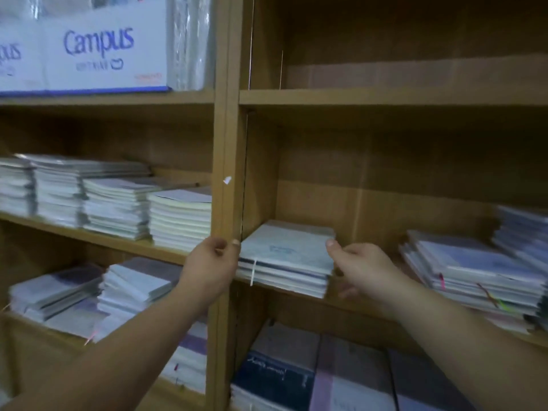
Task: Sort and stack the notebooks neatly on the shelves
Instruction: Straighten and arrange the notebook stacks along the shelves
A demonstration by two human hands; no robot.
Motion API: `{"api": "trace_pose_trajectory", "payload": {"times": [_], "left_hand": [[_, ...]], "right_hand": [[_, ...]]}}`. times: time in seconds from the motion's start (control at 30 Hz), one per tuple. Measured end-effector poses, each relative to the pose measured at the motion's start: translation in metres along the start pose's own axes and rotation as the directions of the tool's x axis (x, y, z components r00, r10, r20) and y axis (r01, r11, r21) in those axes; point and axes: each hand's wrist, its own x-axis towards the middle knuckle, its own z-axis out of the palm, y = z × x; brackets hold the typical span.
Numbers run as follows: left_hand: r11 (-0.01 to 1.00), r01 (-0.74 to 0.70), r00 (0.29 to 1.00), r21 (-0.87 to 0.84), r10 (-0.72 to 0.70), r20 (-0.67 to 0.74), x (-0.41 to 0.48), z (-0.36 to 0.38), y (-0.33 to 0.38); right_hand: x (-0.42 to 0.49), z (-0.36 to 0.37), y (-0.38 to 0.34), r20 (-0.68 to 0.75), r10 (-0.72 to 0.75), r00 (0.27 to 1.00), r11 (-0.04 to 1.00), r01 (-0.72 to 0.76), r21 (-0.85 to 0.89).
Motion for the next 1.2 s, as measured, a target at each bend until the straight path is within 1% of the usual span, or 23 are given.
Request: {"api": "trace_pose_trajectory", "payload": {"times": [0.03,0.07,0.1,0.17,0.33,0.43,0.5,0.53,0.57,0.63,0.73,0.8,0.87,0.97,1.03,1.13,1.17,1.2], "left_hand": [[0.999,0.014,0.999,-0.038,-0.013,0.031,0.0,0.003,0.001],[0.997,0.015,0.999,-0.07,-0.012,0.044,-0.001,0.007,0.002],[0.997,0.01,0.999,-0.082,-0.007,0.039,-0.001,0.011,0.001],[0.998,0.011,1.0,-0.06,-0.011,0.008,-0.001,0.018,0.002],[0.996,0.091,0.995,-0.026,-0.091,-0.038,0.001,0.024,0.008],[0.997,0.052,0.998,0.053,-0.05,-0.037,-0.003,0.024,0.015],[0.995,0.029,0.999,0.094,-0.027,-0.025,-0.005,0.023,0.018],[0.996,0.029,0.999,0.081,-0.028,-0.018,-0.006,0.023,0.019],[0.998,0.046,0.999,0.032,-0.046,-0.005,-0.006,0.023,0.019],[0.988,0.122,0.992,-0.09,-0.119,0.045,-0.005,0.024,0.019],[0.969,0.234,0.964,-0.083,-0.22,0.151,-0.009,0.024,0.022],[0.955,0.267,0.954,-0.127,-0.244,0.174,-0.012,0.024,0.025],[0.958,0.25,0.961,-0.141,-0.227,0.159,-0.014,0.021,0.027],[0.991,0.134,0.985,-0.006,-0.132,0.114,-0.021,0.016,0.03],[0.994,0.113,0.987,0.008,-0.113,0.115,-0.026,0.014,0.033],[0.991,0.133,0.979,-0.031,-0.127,0.157,-0.03,0.014,0.034],[0.985,0.159,0.97,-0.063,-0.144,0.194,-0.03,0.013,0.034],[0.966,0.227,0.952,-0.127,-0.193,0.239,-0.03,0.012,0.035]], "right_hand": [[0.002,0.004,-0.001,0.058,0.094,0.994,0.988,-0.1,0.118],[0.005,0.007,-0.001,0.095,0.147,0.985,0.968,-0.163,0.192],[0.007,0.009,0.002,0.111,0.17,0.979,0.958,-0.19,0.213],[0.01,0.013,0.011,0.119,0.182,0.976,0.954,-0.204,0.221],[0.004,0.02,0.015,0.059,0.17,0.984,0.961,-0.178,0.213],[-0.001,0.013,0.012,0.063,0.174,0.983,0.951,-0.184,0.249],[-0.002,0.007,0.013,0.068,0.187,0.98,0.932,-0.199,0.305],[-0.003,0.003,0.015,0.067,0.195,0.979,0.919,-0.206,0.336],[-0.005,0.0,0.017,0.065,0.201,0.977,0.912,-0.211,0.352],[-0.007,-0.006,0.023,0.054,0.197,0.979,0.922,-0.204,0.329],[-0.007,-0.011,0.026,0.011,0.164,0.986,0.963,-0.163,0.215],[-0.007,-0.011,0.025,-0.009,0.145,0.989,0.974,-0.141,0.179],[-0.01,-0.01,0.022,-0.017,0.123,0.992,0.979,-0.119,0.166],[-0.014,-0.01,0.02,-0.055,0.098,0.994,0.983,-0.088,0.163],[-0.015,-0.014,0.021,-0.06,0.112,0.992,0.977,-0.1,0.187],[-0.018,-0.02,0.024,0.003,0.149,0.989,0.961,-0.146,0.235],[-0.02,-0.021,0.024,0.027,0.157,0.987,0.96,-0.159,0.231],[-0.022,-0.022,0.023,0.05,0.162,0.985,0.961,-0.17,0.217]]}}
